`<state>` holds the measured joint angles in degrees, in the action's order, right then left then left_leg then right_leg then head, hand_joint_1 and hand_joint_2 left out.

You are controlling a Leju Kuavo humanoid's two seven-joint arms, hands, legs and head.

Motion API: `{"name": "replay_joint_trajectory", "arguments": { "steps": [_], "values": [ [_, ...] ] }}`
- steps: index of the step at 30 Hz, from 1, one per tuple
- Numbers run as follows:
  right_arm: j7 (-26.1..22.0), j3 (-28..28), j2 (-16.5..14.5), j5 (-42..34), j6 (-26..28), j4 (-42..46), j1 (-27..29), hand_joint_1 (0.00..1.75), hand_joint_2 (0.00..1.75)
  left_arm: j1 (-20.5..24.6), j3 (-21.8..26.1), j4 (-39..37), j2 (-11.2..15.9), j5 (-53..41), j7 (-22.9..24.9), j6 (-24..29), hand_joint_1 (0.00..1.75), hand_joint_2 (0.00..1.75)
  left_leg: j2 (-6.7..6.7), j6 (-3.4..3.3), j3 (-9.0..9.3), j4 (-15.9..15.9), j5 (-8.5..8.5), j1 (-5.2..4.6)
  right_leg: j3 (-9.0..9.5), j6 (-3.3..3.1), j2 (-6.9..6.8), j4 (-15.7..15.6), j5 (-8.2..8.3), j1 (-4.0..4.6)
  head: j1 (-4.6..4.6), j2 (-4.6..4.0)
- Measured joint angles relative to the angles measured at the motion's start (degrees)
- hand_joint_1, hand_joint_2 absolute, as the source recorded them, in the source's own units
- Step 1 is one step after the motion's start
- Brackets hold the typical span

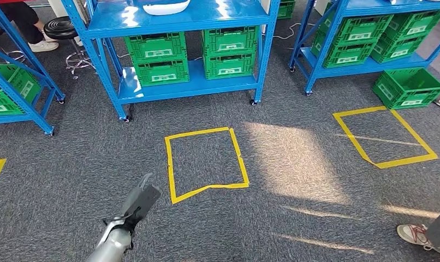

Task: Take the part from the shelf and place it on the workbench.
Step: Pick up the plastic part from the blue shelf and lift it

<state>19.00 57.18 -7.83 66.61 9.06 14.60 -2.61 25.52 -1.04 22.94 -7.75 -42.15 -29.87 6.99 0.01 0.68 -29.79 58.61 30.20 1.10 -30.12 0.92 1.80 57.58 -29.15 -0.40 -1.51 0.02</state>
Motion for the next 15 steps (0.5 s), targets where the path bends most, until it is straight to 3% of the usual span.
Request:
{"name": "replay_joint_trajectory", "arguments": {
  "steps": [8, 15],
  "values": [
    [0.0, 4.42, -0.66, 5.33, 0.12, -0.92, -0.87, 0.0, 0.0, 11.54, -7.63, 2.67, -1.95, -7.71, 0.21, -0.05, 0.0, 0.0, -0.01, 0.05, 0.0, 0.0, -0.05, 0.0, -0.01, -0.01, -0.01, 0.02, 0.06, 0.0, 0.0, 0.0],
    [-0.01, 7.52, -1.21, 8.55, 0.47, -1.56, -1.56, 0.0, 0.0, 18.34, -14.89, 7.26, -3.86, -15.45, 1.69, 2.11, 0.0, 0.0, -0.03, 0.05, -0.01, 0.0, -0.05, 0.0, -0.02, -0.01, -0.04, 0.04, 0.06, 0.0, 0.0, 0.0]
  ]
}}
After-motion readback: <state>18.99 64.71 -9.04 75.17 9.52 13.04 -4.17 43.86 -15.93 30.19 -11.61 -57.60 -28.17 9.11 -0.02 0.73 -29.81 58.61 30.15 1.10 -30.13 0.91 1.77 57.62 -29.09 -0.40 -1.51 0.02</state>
